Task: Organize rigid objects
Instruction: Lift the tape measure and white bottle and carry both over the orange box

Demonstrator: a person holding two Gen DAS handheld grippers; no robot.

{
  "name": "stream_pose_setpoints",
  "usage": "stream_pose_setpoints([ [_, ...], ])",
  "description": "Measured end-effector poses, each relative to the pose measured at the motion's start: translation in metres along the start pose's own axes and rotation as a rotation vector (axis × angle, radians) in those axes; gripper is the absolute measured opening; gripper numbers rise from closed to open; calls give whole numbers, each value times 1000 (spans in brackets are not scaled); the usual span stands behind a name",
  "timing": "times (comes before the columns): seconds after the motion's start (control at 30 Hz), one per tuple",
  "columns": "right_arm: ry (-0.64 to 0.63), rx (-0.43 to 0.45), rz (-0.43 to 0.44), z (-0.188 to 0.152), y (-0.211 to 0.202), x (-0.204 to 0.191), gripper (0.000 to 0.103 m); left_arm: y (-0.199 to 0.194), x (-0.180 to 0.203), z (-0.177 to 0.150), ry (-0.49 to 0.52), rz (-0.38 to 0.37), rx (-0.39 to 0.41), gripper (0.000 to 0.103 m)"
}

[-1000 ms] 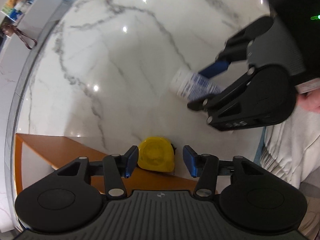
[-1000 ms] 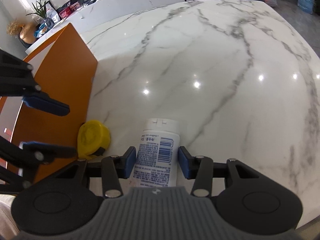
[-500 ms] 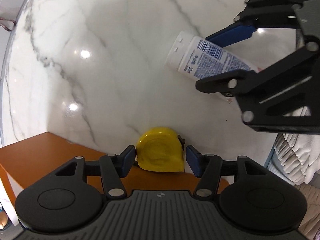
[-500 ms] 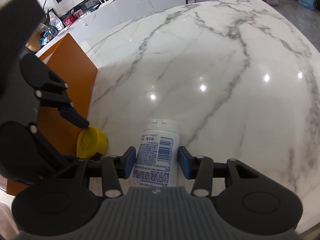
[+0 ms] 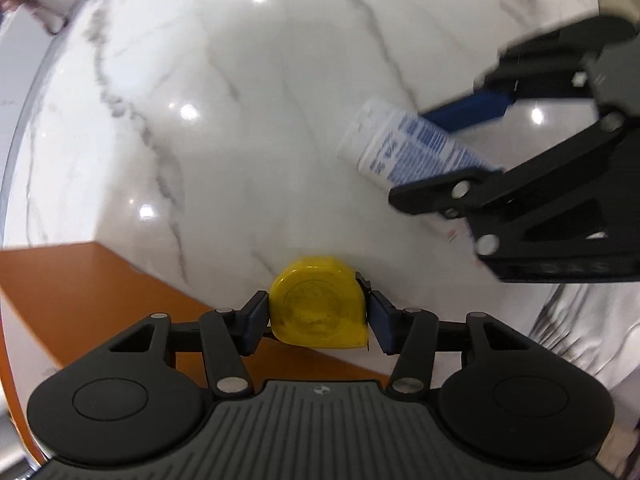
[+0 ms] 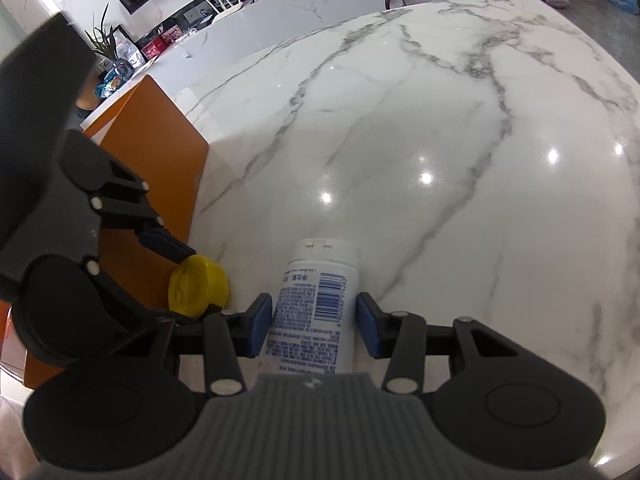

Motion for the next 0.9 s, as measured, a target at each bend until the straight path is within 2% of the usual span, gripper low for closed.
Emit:
stream_pose_setpoints([
  [0.17,26,27,24,0,-7,2,47,-35,-16,-11,-166,-5,113,61],
  [0.27,10,67,35,0,-15,-3,45,-62,-21,-21,-216,-11,176,61],
  [0.3,-1,82,35,0,-18,-5,44,-71,-25,-27,-232,-15,195,61],
  [0.4,-28,110,41,-2,-27,-11,28,-104,-23,-29,-278,-19,237,61],
  [0.6,-75,72,2,-6,-23,-24,27,-132,-21,-48,-374,13,267,61],
  [0.73,-92,53,-24,-14,-25,-30,26,-142,-21,-78,-460,3,282,61],
  [0.9,-123,24,-59,-22,-32,-42,25,-142,-30,-113,-533,29,264,61],
])
Point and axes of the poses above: each gripper's, at about its wrist camera, not at the fingertips, and y roughly the way its jaws point, x to its right, z to its top, the point moved 5 cm from there along y, roughly the way its jaws point, and after that the axes turned 15 degrees about z, right-handed, at the moved point
